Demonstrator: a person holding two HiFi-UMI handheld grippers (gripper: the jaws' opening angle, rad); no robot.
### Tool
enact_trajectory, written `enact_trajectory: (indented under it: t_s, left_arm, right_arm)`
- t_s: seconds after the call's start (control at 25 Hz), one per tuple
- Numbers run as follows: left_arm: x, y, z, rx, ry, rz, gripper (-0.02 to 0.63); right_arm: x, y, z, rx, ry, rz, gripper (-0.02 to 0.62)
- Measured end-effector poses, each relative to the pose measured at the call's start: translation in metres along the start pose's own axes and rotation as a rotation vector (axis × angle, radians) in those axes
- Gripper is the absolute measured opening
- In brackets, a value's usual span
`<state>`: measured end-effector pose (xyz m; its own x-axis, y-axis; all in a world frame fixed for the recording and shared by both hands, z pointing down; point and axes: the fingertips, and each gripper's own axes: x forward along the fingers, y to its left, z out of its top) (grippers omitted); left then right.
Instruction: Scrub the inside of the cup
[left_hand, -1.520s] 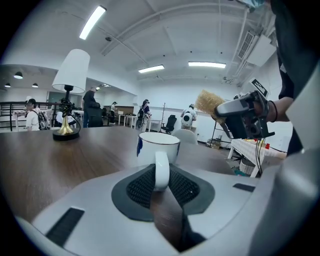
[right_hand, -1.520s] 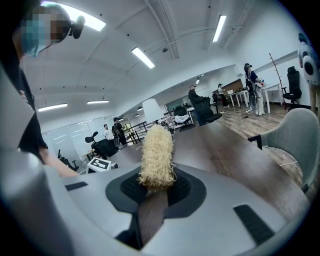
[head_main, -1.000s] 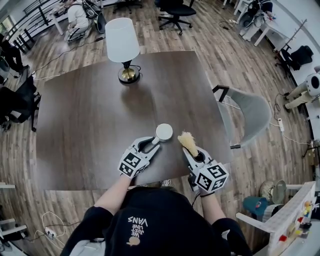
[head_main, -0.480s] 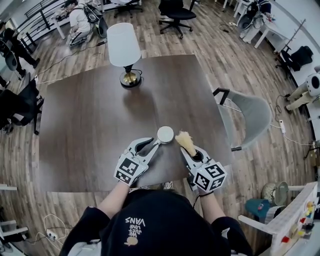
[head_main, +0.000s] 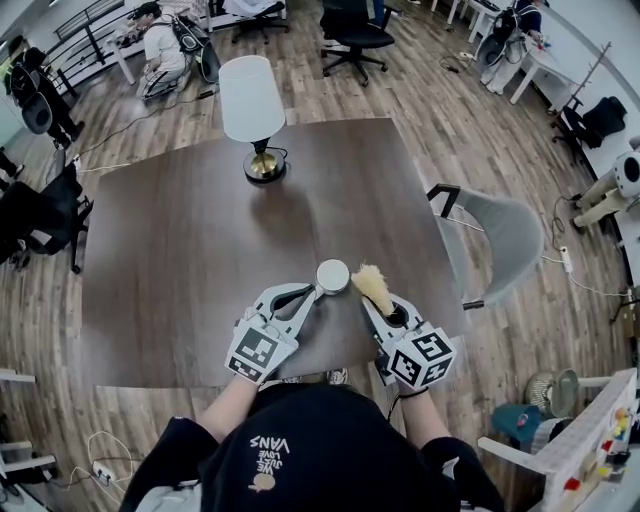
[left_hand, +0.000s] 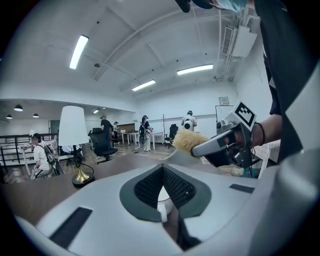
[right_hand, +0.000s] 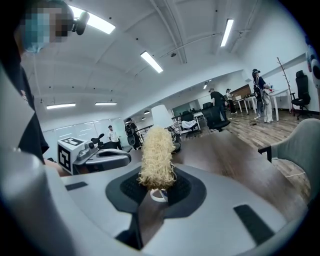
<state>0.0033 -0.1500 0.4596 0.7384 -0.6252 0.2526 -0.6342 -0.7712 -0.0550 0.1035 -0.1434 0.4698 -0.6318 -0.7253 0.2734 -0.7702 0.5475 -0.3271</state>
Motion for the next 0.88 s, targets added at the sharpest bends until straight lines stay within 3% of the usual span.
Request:
enact_trajectory:
  t_s: [0.6,0.88]
  left_arm:
    - [-0.004,0.002,0.018,0.047,-0.007,0.02,0.009]
    - [-0.004,0.004,0.023,0.026,-0.03,0.025,0.011]
  right_arm:
    - [0.003,0.008,0.019,-0.045,-0.033,0.012,0.074]
    - [0.004,0.009,0.022,-0.056,-0.023,0.018,0.072]
